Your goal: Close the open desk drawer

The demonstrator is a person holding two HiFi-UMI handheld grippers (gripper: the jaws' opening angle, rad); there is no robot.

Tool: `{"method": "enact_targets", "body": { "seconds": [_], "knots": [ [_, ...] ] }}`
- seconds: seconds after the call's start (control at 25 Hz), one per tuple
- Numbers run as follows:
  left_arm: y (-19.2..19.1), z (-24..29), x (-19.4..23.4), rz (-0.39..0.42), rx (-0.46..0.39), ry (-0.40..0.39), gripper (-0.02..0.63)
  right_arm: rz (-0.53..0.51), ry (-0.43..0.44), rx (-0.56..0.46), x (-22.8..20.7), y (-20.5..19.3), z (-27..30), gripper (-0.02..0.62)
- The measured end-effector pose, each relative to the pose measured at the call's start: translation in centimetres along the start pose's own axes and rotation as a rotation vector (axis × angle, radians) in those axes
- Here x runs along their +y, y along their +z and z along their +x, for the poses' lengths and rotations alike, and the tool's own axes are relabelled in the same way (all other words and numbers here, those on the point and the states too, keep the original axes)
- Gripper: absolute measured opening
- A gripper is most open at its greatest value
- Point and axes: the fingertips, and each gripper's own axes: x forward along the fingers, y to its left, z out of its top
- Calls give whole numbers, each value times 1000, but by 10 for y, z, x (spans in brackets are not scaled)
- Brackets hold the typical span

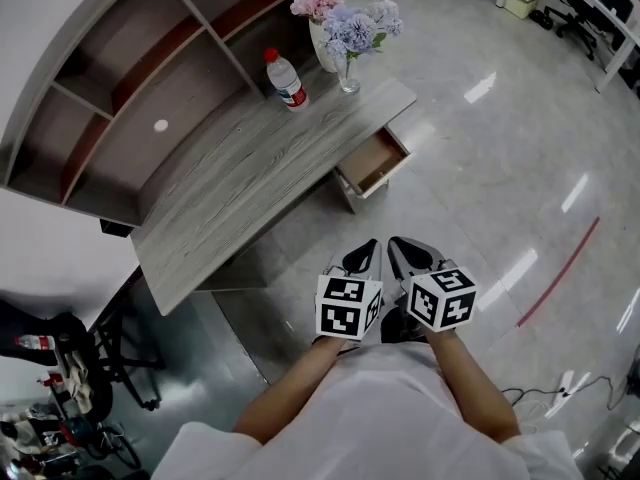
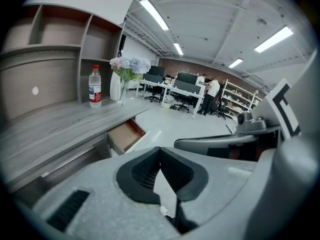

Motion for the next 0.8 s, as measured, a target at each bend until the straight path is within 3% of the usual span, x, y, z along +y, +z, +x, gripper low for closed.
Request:
{"method": "enact_targets", "body": {
  "seconds": [0.44,0.8],
  "knots": [
    [44,59,-8,22,13,72,3,23,79,-5,-63,50,13,2],
    [60,76,-2,50,10,79,3,38,134,-33,-82,64,25,2]
  ]
}}
